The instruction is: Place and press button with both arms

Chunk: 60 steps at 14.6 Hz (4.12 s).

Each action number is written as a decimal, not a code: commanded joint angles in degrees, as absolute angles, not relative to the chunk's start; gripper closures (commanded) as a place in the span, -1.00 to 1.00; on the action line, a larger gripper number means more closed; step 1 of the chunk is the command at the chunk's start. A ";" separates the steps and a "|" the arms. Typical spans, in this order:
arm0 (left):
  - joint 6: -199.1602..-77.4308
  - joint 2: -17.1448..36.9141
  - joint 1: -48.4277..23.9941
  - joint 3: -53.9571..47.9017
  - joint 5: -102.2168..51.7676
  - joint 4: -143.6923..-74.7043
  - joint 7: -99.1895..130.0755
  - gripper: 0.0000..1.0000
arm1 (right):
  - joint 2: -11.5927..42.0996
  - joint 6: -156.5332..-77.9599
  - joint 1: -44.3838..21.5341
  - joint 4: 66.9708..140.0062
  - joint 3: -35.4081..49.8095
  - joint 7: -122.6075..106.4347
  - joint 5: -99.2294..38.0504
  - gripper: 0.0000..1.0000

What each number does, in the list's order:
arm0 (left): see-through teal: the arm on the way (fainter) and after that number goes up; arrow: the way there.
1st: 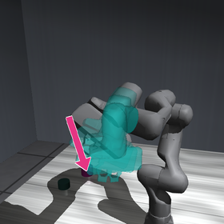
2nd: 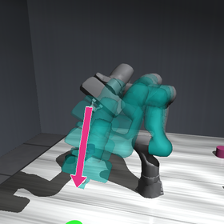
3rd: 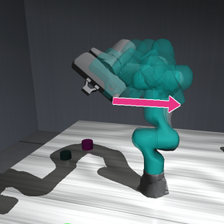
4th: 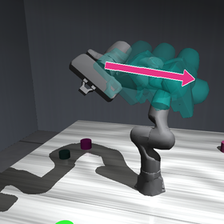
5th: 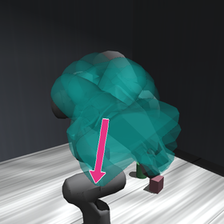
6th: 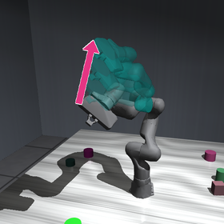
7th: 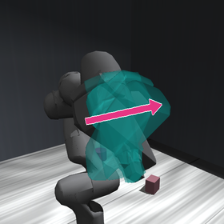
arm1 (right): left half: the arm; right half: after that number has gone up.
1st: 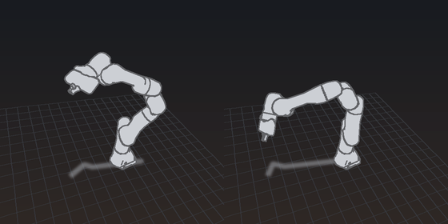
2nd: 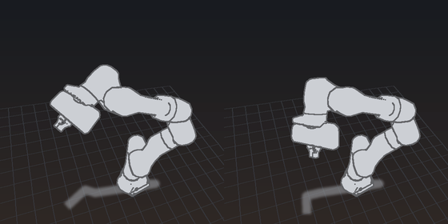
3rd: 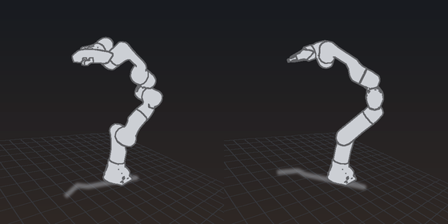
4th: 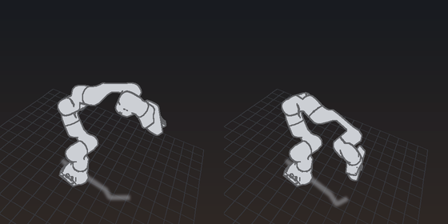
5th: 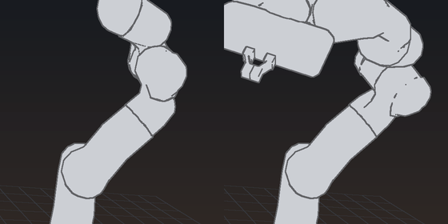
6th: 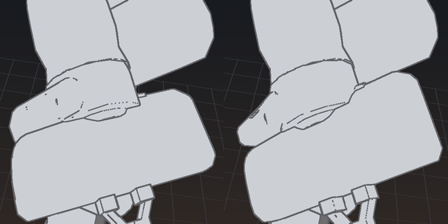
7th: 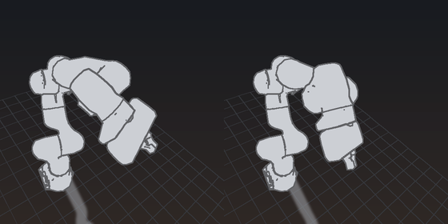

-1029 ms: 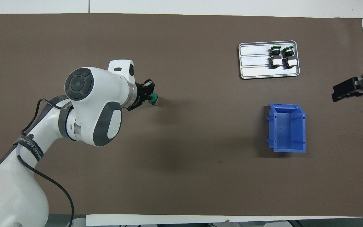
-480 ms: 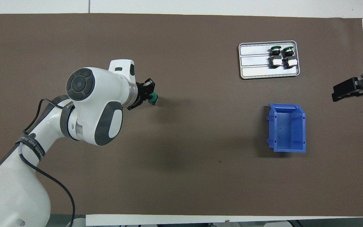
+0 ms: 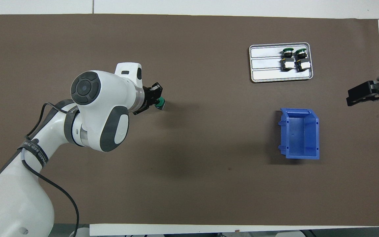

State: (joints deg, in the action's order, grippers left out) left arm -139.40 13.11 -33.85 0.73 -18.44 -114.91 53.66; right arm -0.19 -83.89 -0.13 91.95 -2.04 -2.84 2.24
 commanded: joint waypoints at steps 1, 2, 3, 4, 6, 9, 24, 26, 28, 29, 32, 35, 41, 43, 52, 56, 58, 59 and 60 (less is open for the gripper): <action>-139.75 15.73 -34.37 0.79 -17.49 -114.44 53.09 1.00 | -1.58 -83.94 0.26 93.52 -2.02 -3.87 0.97 -1.00; -139.49 15.30 -34.37 0.79 -17.66 -114.26 53.17 1.00 | -1.58 -83.94 0.26 93.52 -2.02 -3.87 0.97 -1.00; -138.96 14.34 -33.93 0.79 -17.67 -114.17 53.17 1.00 | -1.58 -83.94 0.26 93.52 -2.02 -3.87 0.97 -1.00; -137.48 12.85 -33.84 0.88 -17.75 -113.91 53.17 1.00 | -1.58 -83.94 0.26 93.52 -2.11 -3.87 0.97 -1.00; -134.84 10.56 -32.79 1.41 -17.84 -112.77 53.35 0.99 | -1.58 -83.94 0.26 93.52 -2.02 -3.87 0.97 -1.00; -124.75 9.49 -29.19 1.49 -17.67 -108.04 53.09 0.93 | -1.58 -83.94 0.35 93.52 -2.02 -3.87 0.97 -1.00; -104.68 3.25 -11.78 2.11 -6.51 -107.05 40.69 -0.39 | 5.34 -91.31 -17.90 88.61 -0.44 28.26 -5.89 -1.00; -103.72 2.55 -11.78 2.11 -5.10 -107.05 40.69 -0.66 | 10.08 -94.20 -23.09 85.45 -0.44 38.45 -5.80 -1.00; -101.96 1.32 -10.56 2.46 -2.30 -106.88 38.43 -1.00 | 17.98 -95.36 -28.36 78.00 -0.53 46.28 -5.71 -1.00; -100.47 0.62 -10.29 2.55 -1.50 -106.88 35.19 -1.00 | 21.41 -96.67 -29.87 74.83 -0.53 49.97 -5.71 -1.00; -95.74 -1.49 -6.69 3.60 -0.88 -105.21 22.19 -1.00 | 26.44 -102.64 -32.95 73.21 -0.53 54.66 -5.45 -1.00; -90.72 -1.58 -5.27 3.52 2.35 -101.88 15.65 -1.00 | 31.71 -110.10 -36.38 72.95 -0.53 60.54 -4.84 -1.00; -78.50 0.96 -3.96 3.60 4.66 -89.67 7.57 -1.00 | 37.53 -118.30 -38.76 73.39 -0.53 61.79 -1.06 -1.00; -78.74 1.32 -3.96 3.78 4.66 -88.77 6.95 -1.00 | 38.66 -119.52 -39.11 73.56 -0.53 61.79 0.43 -1.00; -80.68 0.97 -4.92 3.25 2.90 -90.26 5.09 -1.00 | 42.71 -123.58 -41.66 74.09 -0.44 61.35 0.62 -0.98; -80.51 0.79 -7.12 2.81 2.55 -90.26 8.79 -1.00 | 42.45 -122.87 -41.75 74.88 -0.09 60.30 0.62 -0.50; -80.51 0.70 -7.03 2.81 1.06 -90.44 8.44 -1.00 | 42.45 -122.78 -41.66 74.80 0.00 59.68 0.70 0.02; -80.51 0.62 -7.03 2.90 0.97 -90.70 8.52 -1.00 | 42.45 -122.78 -41.57 74.88 0.00 59.42 0.70 0.36; -80.59 0.62 -7.03 2.90 0.97 -90.79 8.53 -1.00 | 42.36 -120.87 -41.40 74.53 0.00 57.67 0.88 0.84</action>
State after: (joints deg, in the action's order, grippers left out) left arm -80.64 0.75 -7.06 2.67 1.78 -90.82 7.87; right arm 42.11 -122.73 -42.00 75.15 -0.34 60.01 0.11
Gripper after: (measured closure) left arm 0.000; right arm 0.568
